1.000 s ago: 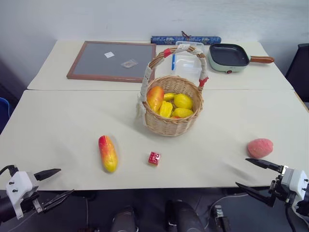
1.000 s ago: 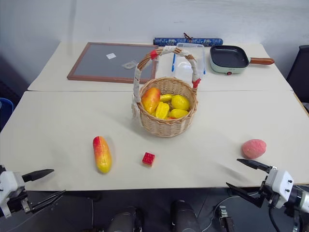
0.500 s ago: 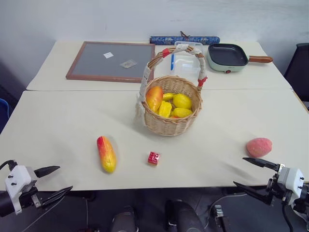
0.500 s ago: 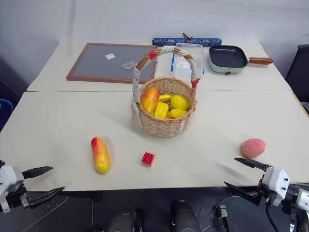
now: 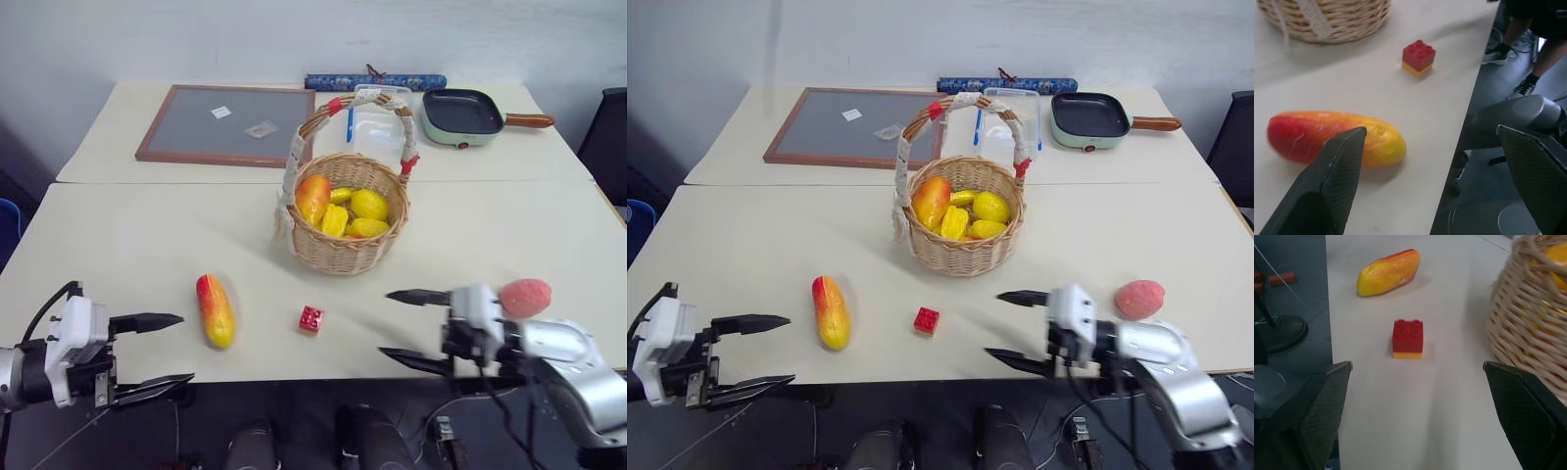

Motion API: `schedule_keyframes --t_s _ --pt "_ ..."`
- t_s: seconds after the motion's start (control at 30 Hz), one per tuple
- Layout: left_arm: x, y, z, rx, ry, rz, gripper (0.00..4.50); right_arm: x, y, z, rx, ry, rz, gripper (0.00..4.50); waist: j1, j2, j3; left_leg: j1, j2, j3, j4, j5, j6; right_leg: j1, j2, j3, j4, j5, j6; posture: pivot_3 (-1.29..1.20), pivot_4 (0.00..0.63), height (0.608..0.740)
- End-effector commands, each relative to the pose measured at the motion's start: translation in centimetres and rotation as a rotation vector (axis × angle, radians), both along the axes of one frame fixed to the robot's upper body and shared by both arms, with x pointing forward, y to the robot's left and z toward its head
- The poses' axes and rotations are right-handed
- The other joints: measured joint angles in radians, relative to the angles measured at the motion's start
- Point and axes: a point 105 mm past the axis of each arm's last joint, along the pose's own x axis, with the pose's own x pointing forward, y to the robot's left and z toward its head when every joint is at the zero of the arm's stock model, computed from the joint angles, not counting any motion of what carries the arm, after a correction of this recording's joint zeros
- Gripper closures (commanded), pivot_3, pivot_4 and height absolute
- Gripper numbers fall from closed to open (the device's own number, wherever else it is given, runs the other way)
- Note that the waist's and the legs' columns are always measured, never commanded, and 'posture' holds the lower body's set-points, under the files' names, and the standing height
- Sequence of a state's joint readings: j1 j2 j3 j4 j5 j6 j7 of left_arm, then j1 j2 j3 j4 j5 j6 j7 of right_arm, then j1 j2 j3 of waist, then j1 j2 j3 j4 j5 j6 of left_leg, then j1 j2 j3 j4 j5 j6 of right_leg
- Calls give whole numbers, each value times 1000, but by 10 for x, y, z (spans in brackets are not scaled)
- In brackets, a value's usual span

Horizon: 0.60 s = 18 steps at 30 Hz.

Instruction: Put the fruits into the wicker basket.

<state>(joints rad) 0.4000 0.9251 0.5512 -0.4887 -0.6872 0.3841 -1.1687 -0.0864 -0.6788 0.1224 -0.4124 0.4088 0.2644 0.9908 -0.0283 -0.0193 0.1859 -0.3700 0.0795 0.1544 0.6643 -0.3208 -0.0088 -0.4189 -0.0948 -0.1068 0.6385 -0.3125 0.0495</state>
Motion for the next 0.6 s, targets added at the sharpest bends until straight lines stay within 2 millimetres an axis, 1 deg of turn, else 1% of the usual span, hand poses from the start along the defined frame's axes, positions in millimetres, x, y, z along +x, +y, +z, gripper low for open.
schedule_keyframes --t_s 0.03,0.1,0.2,0.3,0.33,0.4,0.53,0.6 --pt "2 -10 4 -1 -28 -25 0 20 23 -10 -16 -26 -71 32 0 0 0 -1 0 1 0 0 0 -1 0 0 0 0 0 0 150 740" --pt "4 -11 7 2 -48 -32 0 30 42 -14 -7 -45 -86 32 -1 -2 -1 -2 -1 3 1 0 0 -4 0 1 5 0 1 0 150 740" --pt "7 -12 11 -5 -67 -23 0 34 61 -16 7 -45 -49 32 -3 -2 -1 -2 -1 6 1 0 -1 -8 0 2 8 0 1 0 150 740" --pt "8 -16 10 0 -60 -36 0 37 68 -30 -54 29 -19 32 -3 -2 -1 -2 -1 7 1 1 0 -8 0 3 9 0 1 0 150 740" --pt "8 -17 9 -1 -58 -39 0 36 70 -34 -63 55 2 199 -3 -2 -1 -2 -1 7 2 1 0 -8 0 3 8 0 1 0 150 740" --pt "9 -19 9 -1 -60 -41 0 36 73 -35 -42 66 19 608 -3 -2 -1 -2 -1 8 2 2 1 -8 0 3 8 0 1 0 150 740" --pt "11 -19 5 -4 -57 -31 0 31 81 -36 -27 53 93 1974 -3 -2 -1 -2 -1 9 2 2 1 -8 0 4 8 0 1 0 150 740" --pt "11 -19 3 -7 -53 -26 0 31 84 -35 -16 45 108 1974 -4 -2 -1 -1 -1 9 2 2 1 -8 0 4 8 0 1 0 150 740"
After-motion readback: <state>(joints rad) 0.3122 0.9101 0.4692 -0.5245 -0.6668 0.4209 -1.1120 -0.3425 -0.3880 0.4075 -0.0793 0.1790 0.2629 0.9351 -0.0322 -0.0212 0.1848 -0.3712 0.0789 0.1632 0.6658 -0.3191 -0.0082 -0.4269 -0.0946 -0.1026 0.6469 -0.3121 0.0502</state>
